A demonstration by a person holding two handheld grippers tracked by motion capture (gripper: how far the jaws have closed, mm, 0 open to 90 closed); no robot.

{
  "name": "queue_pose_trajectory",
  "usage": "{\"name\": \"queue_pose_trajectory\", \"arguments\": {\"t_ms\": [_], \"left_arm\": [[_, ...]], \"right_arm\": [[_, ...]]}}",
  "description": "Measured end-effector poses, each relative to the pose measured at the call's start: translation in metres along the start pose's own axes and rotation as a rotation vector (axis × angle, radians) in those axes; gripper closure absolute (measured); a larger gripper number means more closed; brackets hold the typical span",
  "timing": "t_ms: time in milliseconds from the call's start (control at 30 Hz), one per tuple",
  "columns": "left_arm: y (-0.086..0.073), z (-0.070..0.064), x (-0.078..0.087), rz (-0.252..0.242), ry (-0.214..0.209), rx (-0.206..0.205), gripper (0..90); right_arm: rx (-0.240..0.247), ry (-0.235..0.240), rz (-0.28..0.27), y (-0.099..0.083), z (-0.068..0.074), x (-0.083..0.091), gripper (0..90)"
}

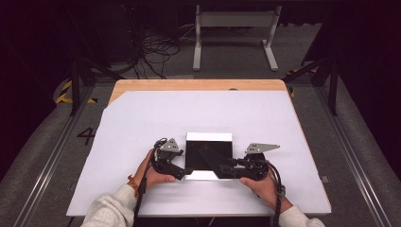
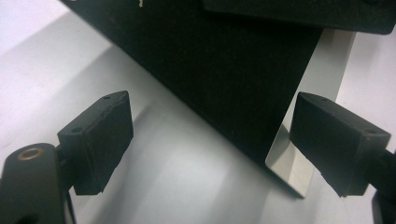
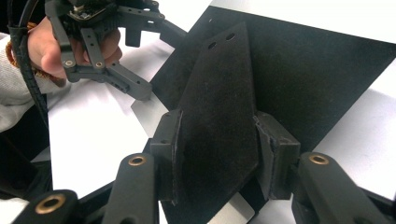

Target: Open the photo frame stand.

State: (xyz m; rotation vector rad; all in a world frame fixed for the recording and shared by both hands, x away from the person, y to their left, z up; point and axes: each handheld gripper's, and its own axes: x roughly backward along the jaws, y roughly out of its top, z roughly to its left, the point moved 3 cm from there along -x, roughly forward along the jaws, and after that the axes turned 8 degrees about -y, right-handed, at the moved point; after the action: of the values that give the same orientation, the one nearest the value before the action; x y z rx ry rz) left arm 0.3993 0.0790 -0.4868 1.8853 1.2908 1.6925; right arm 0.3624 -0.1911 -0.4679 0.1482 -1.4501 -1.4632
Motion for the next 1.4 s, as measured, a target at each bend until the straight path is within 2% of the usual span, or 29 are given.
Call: {"name": "queue_pose_trajectory", "arguments": {"t_ms": [200, 267, 367, 533, 567, 733, 967, 1067, 1233, 1333, 1400], "left_arm": [[0.006, -0.002, -0.005, 0.011, -0.041, -0.009, 17.4], [0.007, -0.002, -0.006, 0.007, -0.058, -0.018, 21.6], [0.009, -0.003, -0.008, 0.013, -0.062, -0.017, 21.4], [0.009, 0.001, -0.002, -0.009, -0.077, 0.008, 29.3], [0.009, 0.002, -0.001, -0.008, -0.077, 0.003, 32.0], [0.011, 0.000, 0.002, -0.015, -0.062, 0.005, 34.6], [0.014, 0.000, 0.009, -0.079, -0.047, -0.001, 45.6], [0.015, 0.000, 0.013, -0.103, -0.030, -0.023, 49.5], [0.015, 0.000, 0.013, -0.115, -0.023, -0.037, 49.5], [0.016, 0.000, 0.009, -0.103, -0.020, -0.049, 40.4], [0.018, 0.001, 0.006, -0.104, -0.022, -0.052, 39.0]], "right_arm": [[0.017, 0.002, -0.013, 0.001, 0.002, 0.002, 59.9], [0.017, 0.002, -0.014, 0.000, 0.002, 0.002, 59.9], [0.013, 0.003, -0.014, 0.000, 0.001, 0.003, 59.9], [0.015, 0.003, -0.017, 0.000, 0.002, 0.003, 60.8], [0.018, 0.006, -0.020, 0.000, 0.002, 0.004, 61.3], [0.024, -0.003, -0.022, 0.001, 0.004, 0.005, 62.3], [0.041, -0.010, -0.033, 0.004, 0.005, 0.008, 67.3], [0.052, -0.017, -0.034, 0.006, 0.007, 0.010, 69.4], [0.067, -0.024, -0.035, 0.007, 0.008, 0.011, 69.8], [0.064, -0.019, -0.036, 0.007, 0.008, 0.011, 69.5], [0.064, -0.019, -0.037, 0.007, 0.008, 0.011, 69.5]]}}
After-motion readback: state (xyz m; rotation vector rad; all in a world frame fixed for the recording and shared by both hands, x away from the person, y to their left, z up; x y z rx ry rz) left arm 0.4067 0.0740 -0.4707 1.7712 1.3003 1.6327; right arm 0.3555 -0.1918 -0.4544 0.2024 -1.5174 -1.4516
